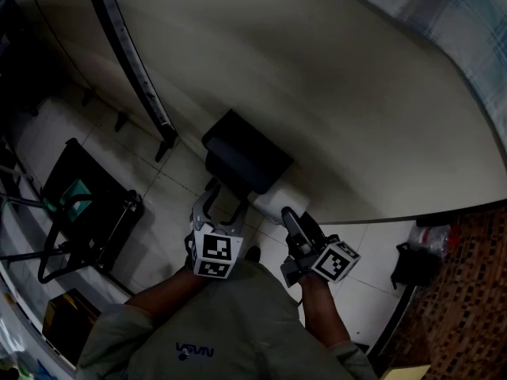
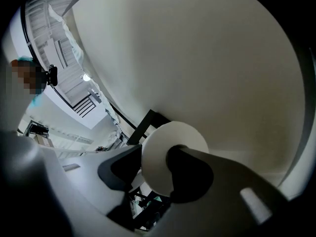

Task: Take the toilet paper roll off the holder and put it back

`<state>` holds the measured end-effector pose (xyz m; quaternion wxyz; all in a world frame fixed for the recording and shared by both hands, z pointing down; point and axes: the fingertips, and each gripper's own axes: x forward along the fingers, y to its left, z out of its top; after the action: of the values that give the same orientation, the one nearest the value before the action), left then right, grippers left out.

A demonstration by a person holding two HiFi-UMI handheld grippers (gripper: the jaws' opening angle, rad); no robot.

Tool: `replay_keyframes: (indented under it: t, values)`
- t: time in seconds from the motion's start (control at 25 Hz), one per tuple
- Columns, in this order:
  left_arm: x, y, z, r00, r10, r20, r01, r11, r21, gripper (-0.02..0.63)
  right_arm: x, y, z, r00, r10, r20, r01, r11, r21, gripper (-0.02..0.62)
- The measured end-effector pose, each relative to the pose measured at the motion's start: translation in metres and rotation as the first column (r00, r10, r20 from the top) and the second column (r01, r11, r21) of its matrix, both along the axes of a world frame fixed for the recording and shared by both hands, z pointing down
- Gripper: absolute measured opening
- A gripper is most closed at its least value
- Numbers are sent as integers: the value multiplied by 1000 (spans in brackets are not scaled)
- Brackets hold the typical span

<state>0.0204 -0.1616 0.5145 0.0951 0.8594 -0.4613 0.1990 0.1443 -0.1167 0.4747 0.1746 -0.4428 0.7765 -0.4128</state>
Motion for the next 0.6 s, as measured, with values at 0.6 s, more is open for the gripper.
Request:
replay_keyframes:
  t: [0.6]
  values:
    - [-1, 0, -6, 999, 40, 25, -40, 999, 23, 273, -18, -21, -1, 1000, -18, 23, 18, 1000, 5, 164]
